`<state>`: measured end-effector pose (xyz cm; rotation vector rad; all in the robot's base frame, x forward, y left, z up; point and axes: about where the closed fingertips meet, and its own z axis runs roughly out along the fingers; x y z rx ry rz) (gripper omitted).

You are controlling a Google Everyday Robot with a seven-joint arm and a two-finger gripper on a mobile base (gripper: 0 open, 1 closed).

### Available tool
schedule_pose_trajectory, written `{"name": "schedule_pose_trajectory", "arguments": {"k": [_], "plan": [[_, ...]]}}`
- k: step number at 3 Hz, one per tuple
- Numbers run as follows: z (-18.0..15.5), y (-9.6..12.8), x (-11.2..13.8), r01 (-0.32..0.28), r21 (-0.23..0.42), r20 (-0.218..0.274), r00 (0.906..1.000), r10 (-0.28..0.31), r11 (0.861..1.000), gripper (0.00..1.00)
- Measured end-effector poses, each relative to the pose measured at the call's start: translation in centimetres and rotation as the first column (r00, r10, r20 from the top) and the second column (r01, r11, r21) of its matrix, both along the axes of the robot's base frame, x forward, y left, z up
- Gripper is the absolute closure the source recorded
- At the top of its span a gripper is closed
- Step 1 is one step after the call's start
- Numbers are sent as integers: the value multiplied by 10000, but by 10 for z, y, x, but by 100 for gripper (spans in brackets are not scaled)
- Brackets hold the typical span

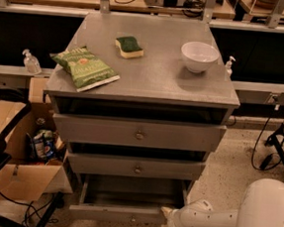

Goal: Open bottom drawer

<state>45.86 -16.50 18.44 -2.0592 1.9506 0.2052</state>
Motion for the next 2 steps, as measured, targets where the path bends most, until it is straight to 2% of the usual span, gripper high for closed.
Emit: {"name": "schedule_pose_trajectory", "arguments": {"k": [1,2], "plan": [[0,0,0,0,0,-1,10000,0,10000,84],[0,0,0,0,0,-1,10000,0,10000,53]]}}
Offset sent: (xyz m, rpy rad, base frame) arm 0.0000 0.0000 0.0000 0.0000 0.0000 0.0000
